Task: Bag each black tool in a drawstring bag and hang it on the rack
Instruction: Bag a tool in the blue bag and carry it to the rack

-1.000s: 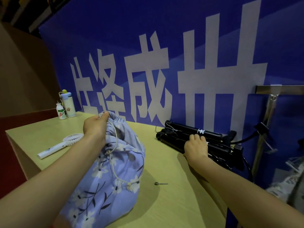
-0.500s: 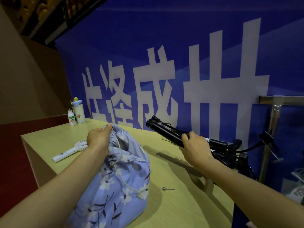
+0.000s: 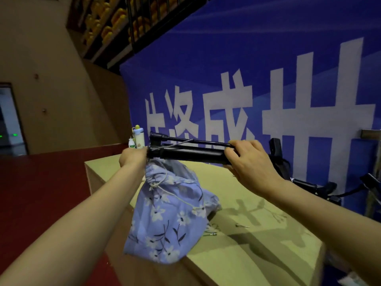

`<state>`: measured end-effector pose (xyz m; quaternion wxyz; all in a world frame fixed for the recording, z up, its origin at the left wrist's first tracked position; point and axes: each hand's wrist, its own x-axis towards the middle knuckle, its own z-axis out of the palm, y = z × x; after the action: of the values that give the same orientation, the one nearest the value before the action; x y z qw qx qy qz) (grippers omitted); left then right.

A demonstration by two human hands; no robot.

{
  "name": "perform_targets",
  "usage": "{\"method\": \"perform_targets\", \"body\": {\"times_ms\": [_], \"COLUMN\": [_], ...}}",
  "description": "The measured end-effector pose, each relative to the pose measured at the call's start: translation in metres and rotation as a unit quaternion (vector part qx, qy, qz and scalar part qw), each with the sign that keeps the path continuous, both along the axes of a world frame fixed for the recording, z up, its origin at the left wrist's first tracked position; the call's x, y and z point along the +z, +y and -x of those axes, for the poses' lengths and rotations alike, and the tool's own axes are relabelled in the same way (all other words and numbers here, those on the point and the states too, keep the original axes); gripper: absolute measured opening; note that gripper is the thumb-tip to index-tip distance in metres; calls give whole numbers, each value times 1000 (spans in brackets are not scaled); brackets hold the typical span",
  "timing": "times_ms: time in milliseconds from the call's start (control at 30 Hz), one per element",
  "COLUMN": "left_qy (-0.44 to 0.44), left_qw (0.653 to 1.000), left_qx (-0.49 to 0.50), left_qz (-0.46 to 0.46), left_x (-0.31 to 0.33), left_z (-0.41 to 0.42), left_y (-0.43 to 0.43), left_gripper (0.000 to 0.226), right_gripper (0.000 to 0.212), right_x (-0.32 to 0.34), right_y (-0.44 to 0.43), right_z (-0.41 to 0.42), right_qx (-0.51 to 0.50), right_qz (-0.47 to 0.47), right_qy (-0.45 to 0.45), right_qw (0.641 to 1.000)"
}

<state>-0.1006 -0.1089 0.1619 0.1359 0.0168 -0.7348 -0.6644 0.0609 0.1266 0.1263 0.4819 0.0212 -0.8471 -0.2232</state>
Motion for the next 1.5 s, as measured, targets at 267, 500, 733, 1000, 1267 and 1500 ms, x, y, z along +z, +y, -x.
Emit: {"method": "perform_targets", "body": {"times_ms": [267,500,733,1000,1267,1500], "left_qy": [87,94,146,200,211,135], "left_qw": [991,958,932,893,940,951], "left_qx": [7,55,18,-142,-208,-271], "left_qz": [99,264,330,379,170,70], "left_x": [25,36,38,7,-16,-17], "left_z": [-18,-35,-45,-73,-68,-67], "left_y": [-46,-58,-57,-6,3,0], "left_gripper": [40,35,48,46,40,29], "right_gripper": [31,21,24,15,25,54], "right_x": [25,24,17,21,41,51], "right_y": [-25,-43,-51,-86,-99,-109], "right_z": [-8,-14,-8,11,16,15], "right_qx": [15,61,49,119,101,199], "right_qz": [-34,-94,-130,-193,-192,-136], "right_qy": [22,48,7,-31,-94,-130], "right_qw": [999,993,990,974,972,962]}}
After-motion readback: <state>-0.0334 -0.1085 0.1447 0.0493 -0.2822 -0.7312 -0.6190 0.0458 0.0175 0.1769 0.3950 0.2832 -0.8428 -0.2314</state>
